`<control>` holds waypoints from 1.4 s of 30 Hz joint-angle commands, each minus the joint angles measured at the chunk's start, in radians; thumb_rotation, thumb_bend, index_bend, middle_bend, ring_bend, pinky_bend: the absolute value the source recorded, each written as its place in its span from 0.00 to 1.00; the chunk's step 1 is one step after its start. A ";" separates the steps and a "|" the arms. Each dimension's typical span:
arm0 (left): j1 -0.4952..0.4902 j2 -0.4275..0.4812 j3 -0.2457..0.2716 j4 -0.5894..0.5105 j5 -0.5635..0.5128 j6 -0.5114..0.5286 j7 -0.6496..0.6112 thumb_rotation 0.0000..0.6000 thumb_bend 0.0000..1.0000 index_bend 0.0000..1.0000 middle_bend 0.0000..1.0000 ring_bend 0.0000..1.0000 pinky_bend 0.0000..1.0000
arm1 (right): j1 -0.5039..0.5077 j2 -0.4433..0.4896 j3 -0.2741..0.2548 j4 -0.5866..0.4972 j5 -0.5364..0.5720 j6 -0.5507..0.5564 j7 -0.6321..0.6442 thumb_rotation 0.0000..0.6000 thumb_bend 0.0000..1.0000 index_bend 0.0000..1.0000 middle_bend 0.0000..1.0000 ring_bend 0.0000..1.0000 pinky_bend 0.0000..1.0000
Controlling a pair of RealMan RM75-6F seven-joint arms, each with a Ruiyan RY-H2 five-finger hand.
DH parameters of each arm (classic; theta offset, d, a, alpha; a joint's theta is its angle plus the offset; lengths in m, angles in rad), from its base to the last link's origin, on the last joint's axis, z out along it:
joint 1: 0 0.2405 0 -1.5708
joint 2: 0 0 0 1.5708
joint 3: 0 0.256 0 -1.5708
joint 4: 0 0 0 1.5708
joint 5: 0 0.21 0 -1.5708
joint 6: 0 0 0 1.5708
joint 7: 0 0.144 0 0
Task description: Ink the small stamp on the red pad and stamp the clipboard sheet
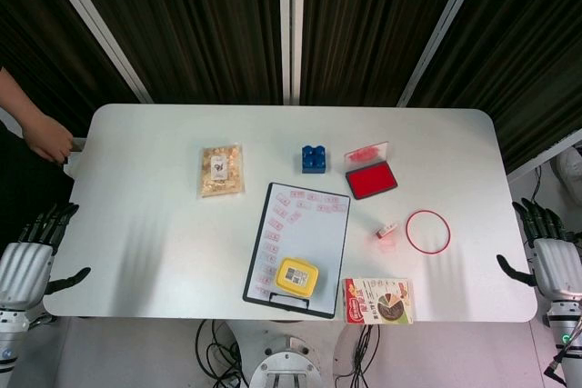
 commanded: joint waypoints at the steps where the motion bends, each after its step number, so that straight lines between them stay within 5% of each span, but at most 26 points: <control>1: 0.000 -0.002 0.000 0.002 0.000 0.001 -0.001 1.00 0.00 0.07 0.08 0.05 0.16 | 0.000 -0.001 0.000 0.001 0.000 0.000 0.001 1.00 0.18 0.00 0.00 0.00 0.00; 13: 0.004 -0.001 -0.003 0.004 0.001 0.012 -0.003 1.00 0.00 0.07 0.08 0.05 0.16 | 0.010 -0.008 0.007 0.022 -0.028 0.021 0.001 1.00 0.18 0.00 0.00 0.00 0.02; 14: 0.003 0.000 -0.004 0.002 0.002 0.012 -0.003 1.00 0.00 0.07 0.08 0.05 0.16 | 0.017 -0.017 0.015 0.039 -0.045 0.040 -0.010 1.00 0.18 0.00 0.00 0.06 0.14; 16: 0.002 0.002 -0.004 0.000 0.003 0.010 -0.002 1.00 0.00 0.07 0.08 0.05 0.16 | 0.035 -0.018 0.016 0.060 -0.076 0.044 -0.045 1.00 0.18 0.00 0.02 0.31 0.56; 18: 0.000 0.004 -0.003 -0.002 0.003 0.005 0.001 1.00 0.00 0.07 0.08 0.05 0.16 | 0.060 -0.003 0.009 0.062 -0.108 0.024 -0.088 1.00 0.18 0.00 0.07 0.50 0.81; 20: -0.004 0.003 -0.003 -0.006 0.004 0.000 0.002 1.00 0.00 0.07 0.08 0.05 0.16 | 0.118 0.015 0.004 0.060 -0.176 -0.013 -0.144 1.00 0.18 0.04 0.12 0.59 0.88; 29: -0.005 -0.009 -0.001 -0.002 -0.002 -0.009 0.006 1.00 0.00 0.07 0.08 0.05 0.16 | 0.318 -0.044 -0.015 0.050 -0.234 -0.293 -0.285 1.00 0.19 0.16 0.19 0.65 0.91; 42: -0.013 -0.007 -0.001 -0.006 -0.004 -0.024 0.010 1.00 0.00 0.07 0.08 0.05 0.16 | 0.415 -0.228 -0.018 0.168 -0.206 -0.372 -0.283 1.00 0.19 0.31 0.28 0.70 0.94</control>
